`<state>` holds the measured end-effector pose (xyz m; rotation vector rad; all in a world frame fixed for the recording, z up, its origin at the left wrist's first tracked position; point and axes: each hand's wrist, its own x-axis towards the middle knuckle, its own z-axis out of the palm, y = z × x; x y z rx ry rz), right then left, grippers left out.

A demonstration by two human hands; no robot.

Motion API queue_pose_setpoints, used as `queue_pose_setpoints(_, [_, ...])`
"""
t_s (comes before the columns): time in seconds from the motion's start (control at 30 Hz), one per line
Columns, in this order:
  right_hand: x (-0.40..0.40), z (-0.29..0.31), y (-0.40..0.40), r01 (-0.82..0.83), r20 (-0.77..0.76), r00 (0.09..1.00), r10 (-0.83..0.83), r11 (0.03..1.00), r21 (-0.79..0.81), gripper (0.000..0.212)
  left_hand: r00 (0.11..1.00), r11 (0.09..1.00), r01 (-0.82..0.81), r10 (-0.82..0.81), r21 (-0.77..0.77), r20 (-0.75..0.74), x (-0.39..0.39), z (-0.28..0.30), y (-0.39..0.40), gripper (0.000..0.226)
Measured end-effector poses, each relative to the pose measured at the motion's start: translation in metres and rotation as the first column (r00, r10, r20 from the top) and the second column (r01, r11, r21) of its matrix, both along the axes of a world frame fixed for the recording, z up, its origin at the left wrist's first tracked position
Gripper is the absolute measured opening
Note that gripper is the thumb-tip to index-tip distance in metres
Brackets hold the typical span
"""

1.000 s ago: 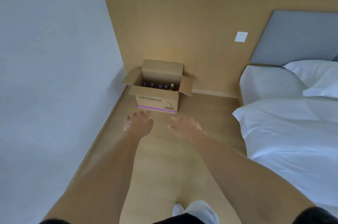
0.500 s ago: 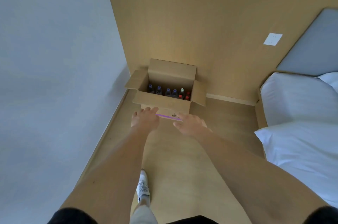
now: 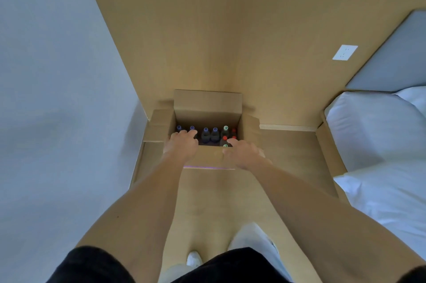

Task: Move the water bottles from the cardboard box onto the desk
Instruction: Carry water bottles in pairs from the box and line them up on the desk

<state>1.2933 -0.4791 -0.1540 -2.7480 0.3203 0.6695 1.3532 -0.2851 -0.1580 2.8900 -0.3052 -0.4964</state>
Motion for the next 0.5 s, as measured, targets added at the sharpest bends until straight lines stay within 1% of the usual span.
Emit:
queue_pose_setpoints(0.2, [0.067, -0.024, -0.02, 0.022, -0.03, 0.999, -0.021, 0.999, 0.029, 0.053, 0.998, 0.999, 0.038, -0.038, -0.001, -0.044, 0.076, -0.019, -0.016, 0.048])
queue_pose_setpoints(0.33, [0.139, -0.049, -0.038, 0.018, -0.028, 0.999, -0.017, 0.999, 0.048, 0.053, 0.998, 0.999, 0.033, -0.033, -0.007, -0.061, 0.143, -0.035, -0.029, 0.048])
queue_pose_setpoints(0.5, [0.231, -0.075, -0.05, -0.019, -0.052, 0.998, 0.023, 0.998, 0.065, 0.054, 0.992, 1.0, -0.002, 0.002, 0.003, -0.122, 0.222, -0.056, -0.04, 0.048])
